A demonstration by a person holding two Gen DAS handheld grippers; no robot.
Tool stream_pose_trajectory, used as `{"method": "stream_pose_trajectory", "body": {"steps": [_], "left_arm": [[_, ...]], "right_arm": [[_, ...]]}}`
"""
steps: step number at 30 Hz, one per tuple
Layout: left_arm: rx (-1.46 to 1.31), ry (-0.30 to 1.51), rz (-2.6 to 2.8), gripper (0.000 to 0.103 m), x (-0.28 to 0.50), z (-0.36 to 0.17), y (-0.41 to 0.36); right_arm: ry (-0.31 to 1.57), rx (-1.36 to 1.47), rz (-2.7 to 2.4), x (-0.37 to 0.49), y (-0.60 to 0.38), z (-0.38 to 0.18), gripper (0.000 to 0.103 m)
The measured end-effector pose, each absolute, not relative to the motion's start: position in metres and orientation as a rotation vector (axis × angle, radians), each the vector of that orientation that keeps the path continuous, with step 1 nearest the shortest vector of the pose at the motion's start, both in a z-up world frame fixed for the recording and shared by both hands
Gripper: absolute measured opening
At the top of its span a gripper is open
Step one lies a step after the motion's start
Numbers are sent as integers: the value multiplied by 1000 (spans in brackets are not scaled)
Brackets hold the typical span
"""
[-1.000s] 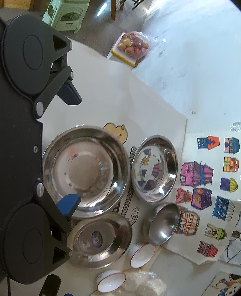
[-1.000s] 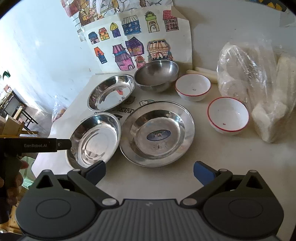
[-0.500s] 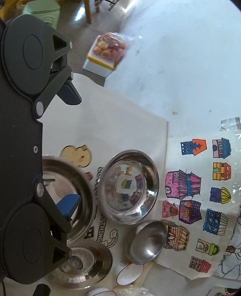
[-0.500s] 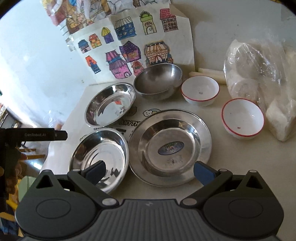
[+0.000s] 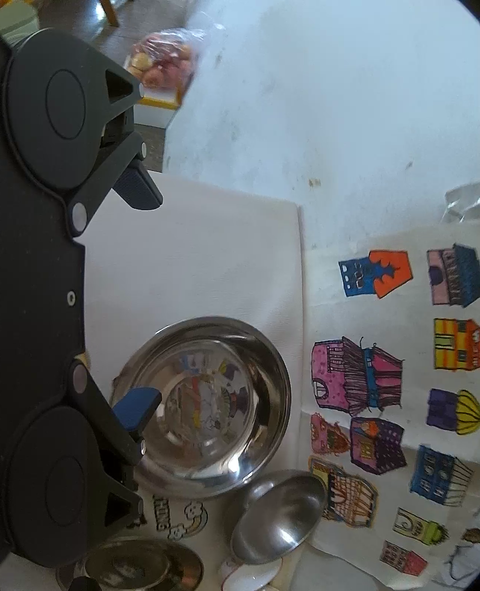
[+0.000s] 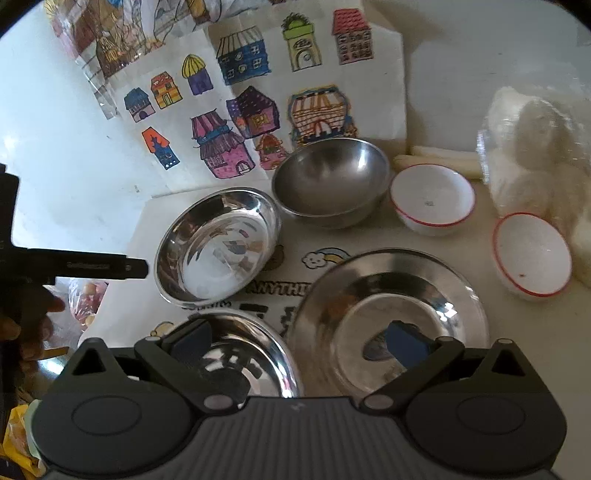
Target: Organize plates and bowls
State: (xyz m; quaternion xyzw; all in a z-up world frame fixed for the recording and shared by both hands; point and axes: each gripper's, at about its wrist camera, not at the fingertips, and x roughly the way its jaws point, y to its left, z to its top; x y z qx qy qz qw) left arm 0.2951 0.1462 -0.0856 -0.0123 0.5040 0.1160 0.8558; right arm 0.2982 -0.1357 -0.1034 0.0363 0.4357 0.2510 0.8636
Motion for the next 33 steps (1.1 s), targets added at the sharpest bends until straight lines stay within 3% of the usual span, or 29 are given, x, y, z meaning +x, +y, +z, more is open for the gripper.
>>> {"method": "stream_pose_trajectory", "body": {"steps": [15,20,24,29,33], "left_arm": [[-18,1105,127,100,331,-114,166],[-36,1103,109,96,333,-114,168],[-63,1103,90,87,334,-114,168],[-122,1106,66,70,334,-115,170],[-167,1104,44,45,336,-115,171]], "right_arm": [[945,62,554,340,-78,-123,102],[968,72,572,352,-68,-126,94],[1001,74,562,361,-62,-131,83],[1035,78,547,368,-58,-137,62],[1059,80,537,373,-56,-142,44]]}}
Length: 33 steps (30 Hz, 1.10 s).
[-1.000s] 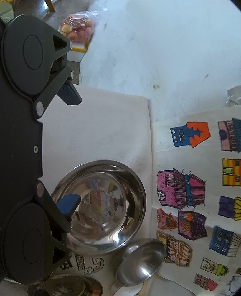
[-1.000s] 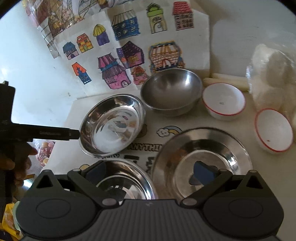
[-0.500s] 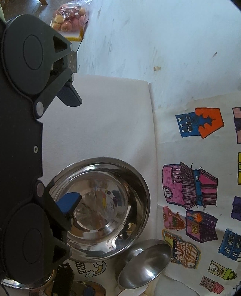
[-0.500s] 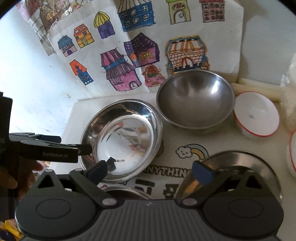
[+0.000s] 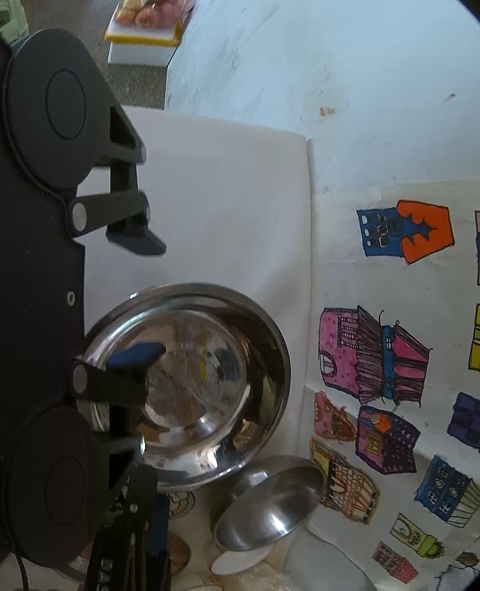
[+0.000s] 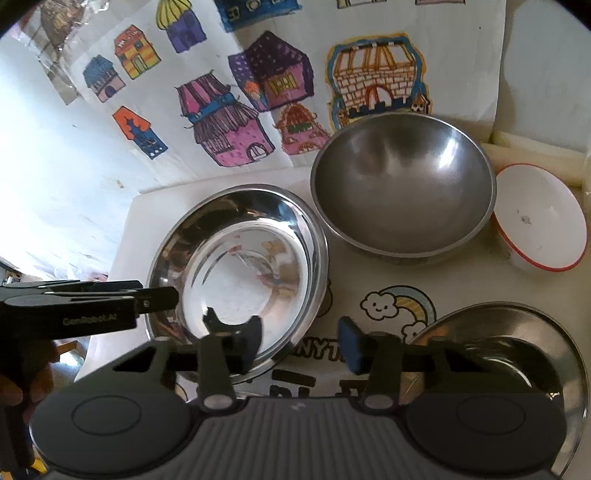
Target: Organize plates and bowls
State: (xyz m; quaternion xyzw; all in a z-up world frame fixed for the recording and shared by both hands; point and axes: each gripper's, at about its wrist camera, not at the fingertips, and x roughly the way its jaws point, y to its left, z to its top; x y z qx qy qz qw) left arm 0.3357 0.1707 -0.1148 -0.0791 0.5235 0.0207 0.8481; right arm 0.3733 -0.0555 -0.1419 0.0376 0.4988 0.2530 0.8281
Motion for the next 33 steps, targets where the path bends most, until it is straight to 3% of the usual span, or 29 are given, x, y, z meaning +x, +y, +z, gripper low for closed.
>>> {"method": "stream_pose_trajectory", "body": {"steps": [5,10,33], "left_arm": [[-204,1113,24,30,338,-117,171],[-206,1117,41,14,337,-117,172],[-156,1046,-4,15,285,-75,156]], "right_arm": [[1078,96,540,376,-57,-146,24],[1087,97,542,375,-61,-146,18],[995,63,603,328,-83,-107,18]]}}
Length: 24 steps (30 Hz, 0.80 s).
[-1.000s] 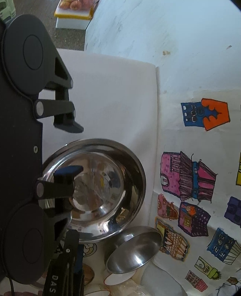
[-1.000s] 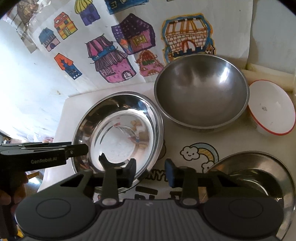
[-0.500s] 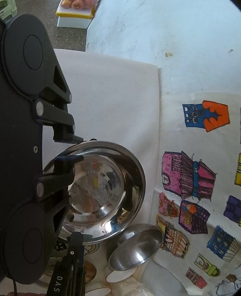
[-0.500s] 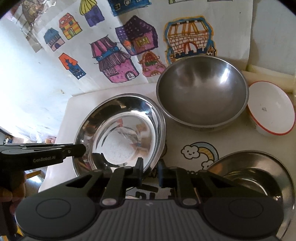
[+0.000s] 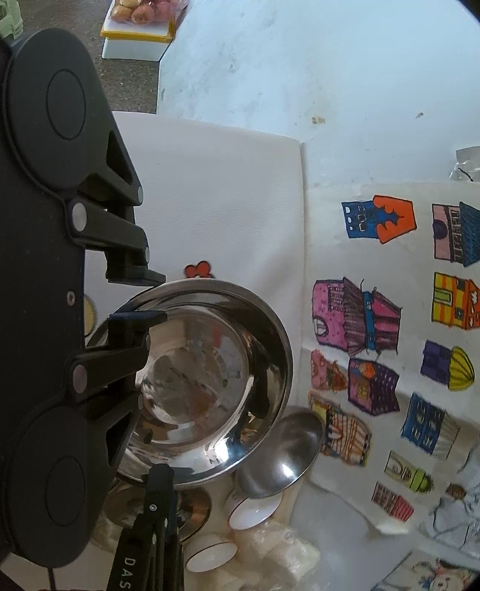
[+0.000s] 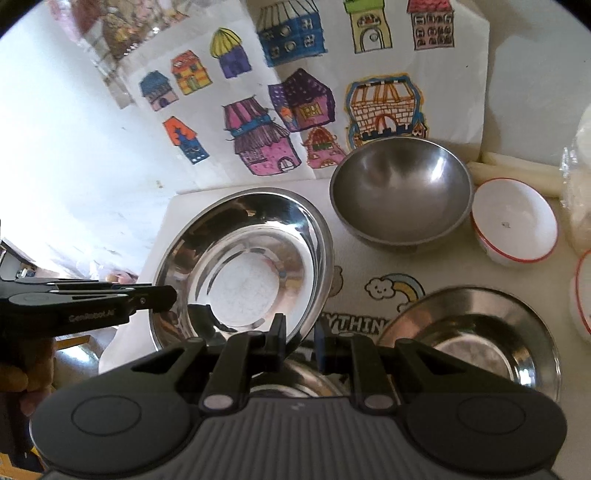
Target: Organize plates and bowls
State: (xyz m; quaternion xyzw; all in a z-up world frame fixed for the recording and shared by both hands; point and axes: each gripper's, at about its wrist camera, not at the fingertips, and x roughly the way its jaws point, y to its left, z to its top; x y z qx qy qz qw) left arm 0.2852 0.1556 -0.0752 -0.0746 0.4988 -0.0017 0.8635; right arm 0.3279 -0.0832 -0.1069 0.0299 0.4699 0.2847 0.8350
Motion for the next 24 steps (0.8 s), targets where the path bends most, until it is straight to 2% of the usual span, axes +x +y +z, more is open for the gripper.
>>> {"method": "stream_pose_trajectory", "body": {"steps": [24], "left_arm": [[-12,1143,-62,18,210,-79,111]], "right_arm": [[1126,55,591,252,-127,-106,19]]}}
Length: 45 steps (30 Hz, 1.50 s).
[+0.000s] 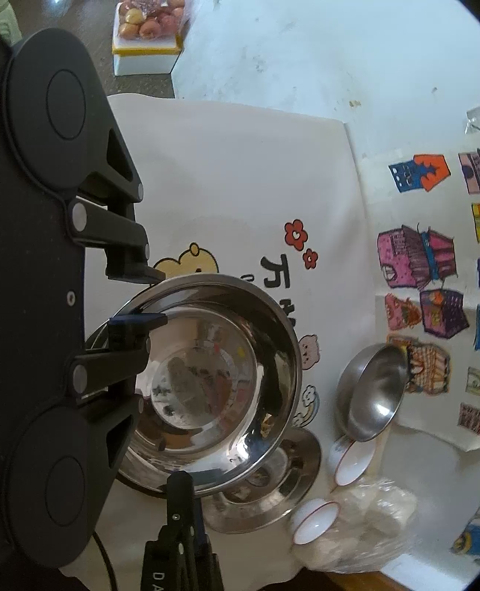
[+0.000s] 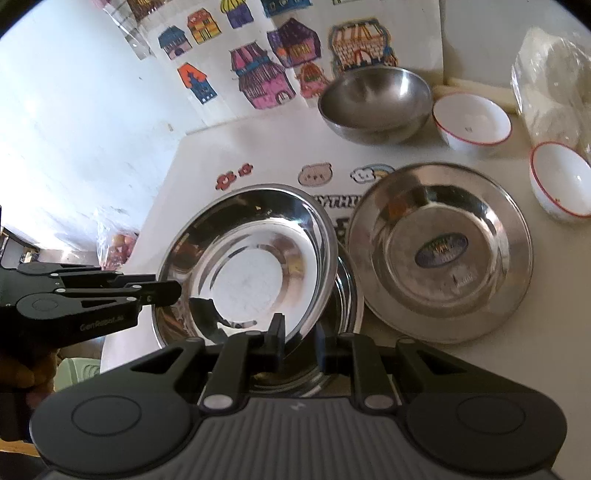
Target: Organize plates and bowls
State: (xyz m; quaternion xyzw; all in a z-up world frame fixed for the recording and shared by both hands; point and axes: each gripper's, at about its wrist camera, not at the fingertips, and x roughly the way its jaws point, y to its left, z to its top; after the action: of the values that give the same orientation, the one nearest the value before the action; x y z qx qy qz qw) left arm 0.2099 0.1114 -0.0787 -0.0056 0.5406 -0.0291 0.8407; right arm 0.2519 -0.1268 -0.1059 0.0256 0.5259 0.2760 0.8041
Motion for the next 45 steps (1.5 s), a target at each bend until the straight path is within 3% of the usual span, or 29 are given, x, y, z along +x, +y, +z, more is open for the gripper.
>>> {"method": "stream_pose_trajectory", "body": {"steps": [27,32,35,37,42,45], "left_arm": [[61,1212,-70,20,213,-93,96],[65,1210,-37,25,216,-92,99],[65,1201,-13,37,218,-87,102],[73,1187,-1,52,219,-83,102],[78,1138,24,84,229,-74,100],[55,1111,27,93,241,-70,95]], "right_arm": [[1213,16,571,245,-120,-112,28],[1227,38,579,247,-122,-115,38],[1222,60,592,248,-124,-115,44],[1215,72,597,248,-126,-114,46],[1178,111,584,248,-143,-106,72],[1155,135,561,249,-157,-100,87]]}}
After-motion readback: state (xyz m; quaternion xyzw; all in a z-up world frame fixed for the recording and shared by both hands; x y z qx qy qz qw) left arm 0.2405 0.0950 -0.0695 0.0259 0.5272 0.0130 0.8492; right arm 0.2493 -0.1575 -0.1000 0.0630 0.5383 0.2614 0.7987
